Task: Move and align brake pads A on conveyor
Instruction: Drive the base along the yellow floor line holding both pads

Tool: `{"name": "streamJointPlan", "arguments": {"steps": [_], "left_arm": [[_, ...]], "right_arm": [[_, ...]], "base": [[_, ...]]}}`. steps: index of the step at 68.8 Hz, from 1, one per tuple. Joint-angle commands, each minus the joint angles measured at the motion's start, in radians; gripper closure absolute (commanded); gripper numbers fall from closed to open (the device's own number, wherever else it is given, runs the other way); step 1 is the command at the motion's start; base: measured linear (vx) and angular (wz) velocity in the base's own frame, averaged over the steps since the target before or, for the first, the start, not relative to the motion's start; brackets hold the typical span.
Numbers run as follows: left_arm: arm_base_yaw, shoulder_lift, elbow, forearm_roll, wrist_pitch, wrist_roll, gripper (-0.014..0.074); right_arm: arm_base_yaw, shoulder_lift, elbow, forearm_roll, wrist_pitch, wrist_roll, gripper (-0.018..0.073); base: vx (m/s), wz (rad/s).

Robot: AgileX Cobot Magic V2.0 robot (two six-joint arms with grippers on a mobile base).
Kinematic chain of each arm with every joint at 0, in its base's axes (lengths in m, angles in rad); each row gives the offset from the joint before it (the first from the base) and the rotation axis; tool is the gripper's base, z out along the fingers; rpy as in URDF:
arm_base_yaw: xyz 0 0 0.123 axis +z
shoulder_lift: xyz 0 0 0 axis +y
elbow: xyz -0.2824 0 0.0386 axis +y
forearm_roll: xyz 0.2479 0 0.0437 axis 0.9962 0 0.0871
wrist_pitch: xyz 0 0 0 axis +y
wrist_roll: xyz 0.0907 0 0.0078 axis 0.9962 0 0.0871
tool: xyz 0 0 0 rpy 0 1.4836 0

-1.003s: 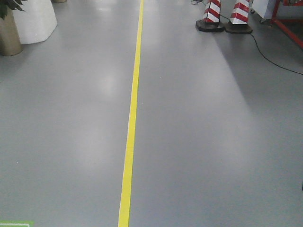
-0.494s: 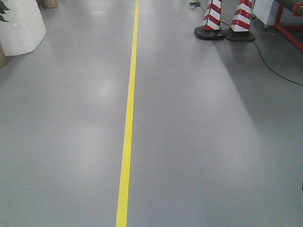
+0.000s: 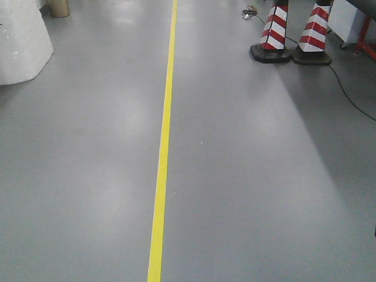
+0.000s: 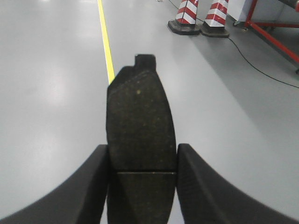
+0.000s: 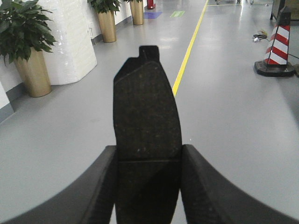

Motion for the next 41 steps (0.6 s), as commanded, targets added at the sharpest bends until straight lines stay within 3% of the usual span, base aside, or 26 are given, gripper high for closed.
{"name": "streamJointPlan", "arguments": {"steps": [1, 41], "left_arm": [[-0.004, 0.012, -0.026, 0.019, -0.088, 0.0, 0.0603], [-0.004, 0.012, -0.026, 0.019, -0.087, 0.0, 0.0603]], "right_arm": [[-0.007, 0.008, -0.032, -0.023, -0.103, -0.007, 0.0566], [-0.007, 0.008, -0.032, -0.023, -0.1, -0.007, 0.0566]], "base": [[0.68, 0.01], [0.69, 0.0]]}}
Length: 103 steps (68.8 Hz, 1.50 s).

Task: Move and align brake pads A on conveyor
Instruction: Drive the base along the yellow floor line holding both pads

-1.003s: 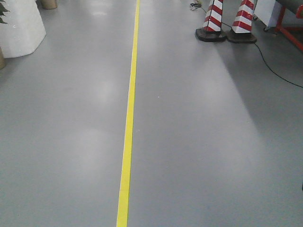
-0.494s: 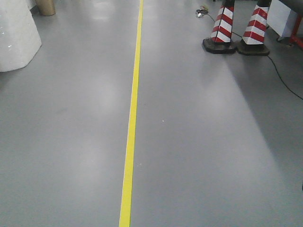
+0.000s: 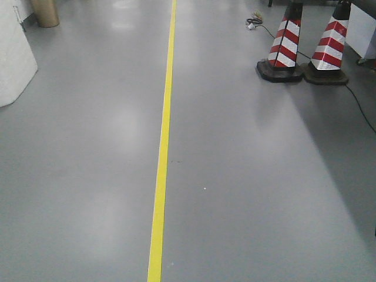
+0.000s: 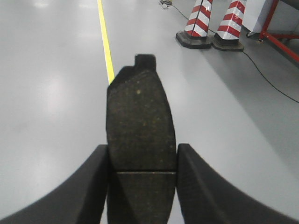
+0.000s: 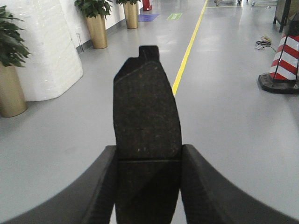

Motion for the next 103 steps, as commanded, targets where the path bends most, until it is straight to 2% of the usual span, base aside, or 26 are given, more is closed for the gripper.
{"name": "streamJointPlan", "arguments": {"steps": [1, 103], "left_arm": [[-0.004, 0.012, -0.026, 0.019, -0.087, 0.0, 0.0603], [-0.004, 0.012, -0.026, 0.019, -0.088, 0.0, 0.0603]], "right_arm": [[-0.007, 0.008, -0.032, -0.023, -0.1, -0.007, 0.0566], [-0.007, 0.008, -0.032, -0.023, -0.1, -0.007, 0.0566]], "base": [[0.7, -0.05], [0.73, -0.01]]}}
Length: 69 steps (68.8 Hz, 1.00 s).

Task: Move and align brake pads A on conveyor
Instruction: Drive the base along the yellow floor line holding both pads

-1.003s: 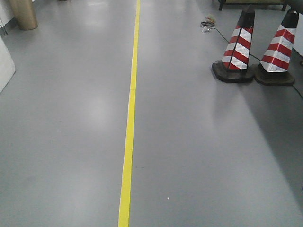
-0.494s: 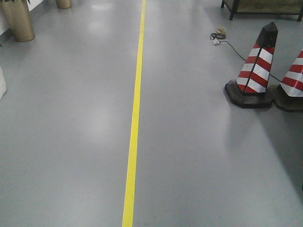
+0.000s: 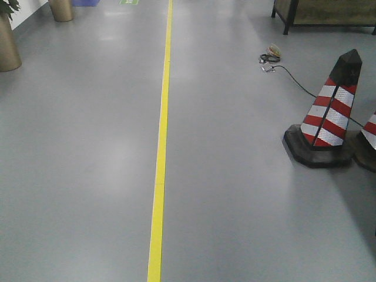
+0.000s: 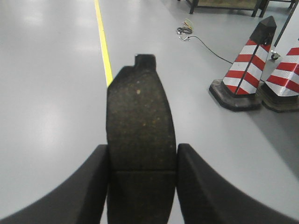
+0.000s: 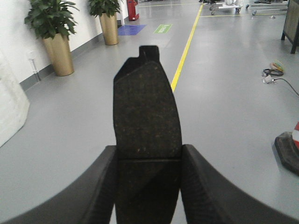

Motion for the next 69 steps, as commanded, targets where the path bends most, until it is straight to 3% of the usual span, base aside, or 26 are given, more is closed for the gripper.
{"name": "streamJointPlan", "arguments": {"steps": [1, 69], "left_arm": [[-0.004, 0.012, -0.026, 0.019, -0.088, 0.0, 0.0603], [-0.004, 0.012, -0.026, 0.019, -0.088, 0.0, 0.0603]], "right_arm": [[-0.007, 0.008, -0.032, -0.023, -0.099, -0.006, 0.0566], [-0.007, 0.008, -0.032, -0.023, -0.1, -0.006, 0.0566]], "base": [[0.71, -0.08], [0.66, -0.02]]}}
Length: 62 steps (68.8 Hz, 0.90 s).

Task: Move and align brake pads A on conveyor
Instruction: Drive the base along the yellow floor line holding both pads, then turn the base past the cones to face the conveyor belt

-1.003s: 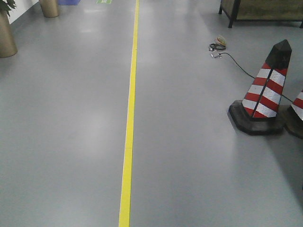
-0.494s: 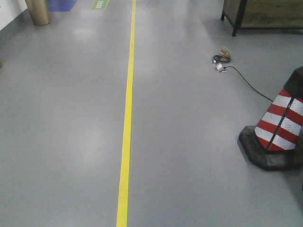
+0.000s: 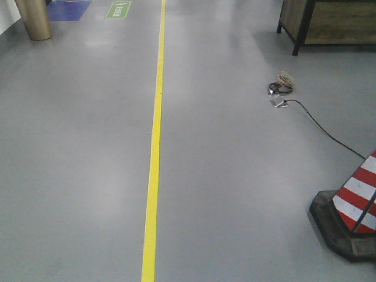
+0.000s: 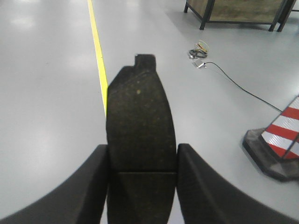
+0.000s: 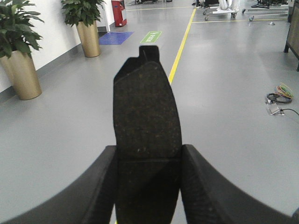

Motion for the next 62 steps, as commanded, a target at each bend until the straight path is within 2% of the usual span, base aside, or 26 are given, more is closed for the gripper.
{"name": "streamJointPlan", "arguments": {"steps": [1, 39, 62], "left_arm": [[-0.004, 0.012, -0.026, 0.019, -0.088, 0.0, 0.0603], [-0.004, 0.012, -0.026, 0.019, -0.088, 0.0, 0.0603], [-0.004, 0.012, -0.026, 0.019, -0.088, 0.0, 0.0603]], "right_arm": [[-0.007, 0.008, -0.032, -0.023, -0.1, -0.006, 0.0566], [-0.007, 0.008, -0.032, -0.023, -0.101, -0.006, 0.0566], [-0.007, 0.008, -0.032, -0.023, -0.101, -0.006, 0.0566]], "base": [[0.58, -0.06], [0.52, -0.08], [0.37, -0.49]]}}
